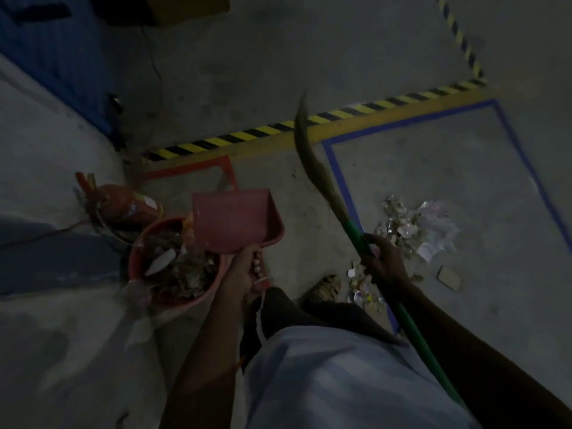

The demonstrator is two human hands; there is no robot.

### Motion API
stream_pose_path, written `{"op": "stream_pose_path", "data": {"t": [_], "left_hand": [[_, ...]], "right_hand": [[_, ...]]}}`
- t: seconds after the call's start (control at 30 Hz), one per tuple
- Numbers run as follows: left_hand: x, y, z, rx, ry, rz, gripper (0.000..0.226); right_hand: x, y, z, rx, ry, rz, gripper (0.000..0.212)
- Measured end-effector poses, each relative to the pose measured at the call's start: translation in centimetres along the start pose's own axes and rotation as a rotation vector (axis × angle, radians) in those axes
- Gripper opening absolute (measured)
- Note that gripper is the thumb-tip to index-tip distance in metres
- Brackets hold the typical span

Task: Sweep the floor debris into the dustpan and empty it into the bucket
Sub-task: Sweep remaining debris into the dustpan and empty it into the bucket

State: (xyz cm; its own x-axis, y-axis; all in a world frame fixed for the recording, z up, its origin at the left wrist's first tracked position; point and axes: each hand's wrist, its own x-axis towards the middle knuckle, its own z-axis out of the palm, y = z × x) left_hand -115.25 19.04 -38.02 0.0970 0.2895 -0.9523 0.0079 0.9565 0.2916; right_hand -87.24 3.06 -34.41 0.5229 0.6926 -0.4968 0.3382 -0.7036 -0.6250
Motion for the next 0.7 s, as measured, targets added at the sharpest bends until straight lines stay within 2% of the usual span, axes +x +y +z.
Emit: {"op": "stream_pose_path", "data": {"t": [0.2, 0.33, 0.43, 0.6, 0.7], "left_hand": [[2.8, -1.4, 8.1, 0.047, 0.037, -0.001, 0.027], [6.9, -2.2, 11.8, 0.109, 0.065, -0.019, 0.03], [12.0, -2.3, 13.8, 0.119, 0.076, -0.042, 0.03], [21.4, -2.4, 16.4, 0.112, 0.114, -0.029, 0.031], [27.0, -2.4, 17.2, 0.135, 0.108, 0.004, 0.03]], "right_hand": [[4.6, 5.9, -3.1, 0.043, -0.044, 0.149, 0.048], [9.1, 9.7, -3.0, -0.066, -0.103, 0.123, 0.058], [13.2, 12.3, -1.5, -0.201, -0.154, 0.111, 0.066], [21.6, 15.2, 2.7, -0.221, -0.198, 0.107, 0.048], [27.4, 17.2, 6.5, -0.218, -0.192, 0.089, 0.049]]}}
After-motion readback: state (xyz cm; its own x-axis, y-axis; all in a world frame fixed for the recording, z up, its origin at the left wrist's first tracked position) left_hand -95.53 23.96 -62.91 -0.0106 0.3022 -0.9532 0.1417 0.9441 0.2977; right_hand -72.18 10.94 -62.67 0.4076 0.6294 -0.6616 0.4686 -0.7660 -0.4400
